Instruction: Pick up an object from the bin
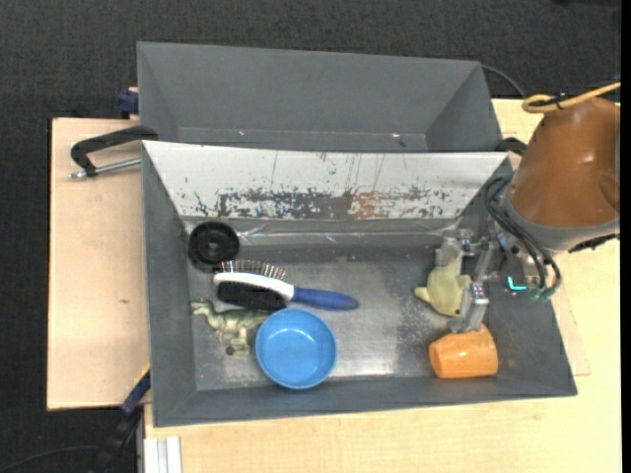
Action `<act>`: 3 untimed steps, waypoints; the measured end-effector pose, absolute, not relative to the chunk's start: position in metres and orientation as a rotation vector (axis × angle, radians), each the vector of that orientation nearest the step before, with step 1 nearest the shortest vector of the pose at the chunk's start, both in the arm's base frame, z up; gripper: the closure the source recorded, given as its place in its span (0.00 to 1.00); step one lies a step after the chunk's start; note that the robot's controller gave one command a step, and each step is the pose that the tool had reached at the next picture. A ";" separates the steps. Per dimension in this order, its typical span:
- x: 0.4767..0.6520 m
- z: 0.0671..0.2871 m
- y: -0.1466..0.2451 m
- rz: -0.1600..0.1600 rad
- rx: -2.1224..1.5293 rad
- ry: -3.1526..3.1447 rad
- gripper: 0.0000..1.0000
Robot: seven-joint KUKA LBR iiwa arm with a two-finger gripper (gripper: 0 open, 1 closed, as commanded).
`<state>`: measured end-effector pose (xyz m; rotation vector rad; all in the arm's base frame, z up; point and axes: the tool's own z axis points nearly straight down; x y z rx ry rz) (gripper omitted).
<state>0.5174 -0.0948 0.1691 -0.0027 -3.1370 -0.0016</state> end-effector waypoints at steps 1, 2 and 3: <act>0.561 0.093 -0.142 0.002 0.668 -3.078 0.00; 0.561 0.096 -0.141 0.003 0.671 -3.077 1.00; 0.569 0.255 -0.151 0.010 0.640 -3.090 1.00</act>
Offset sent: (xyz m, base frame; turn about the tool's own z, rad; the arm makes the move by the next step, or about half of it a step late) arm 0.0415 -0.0471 -0.0757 -0.4327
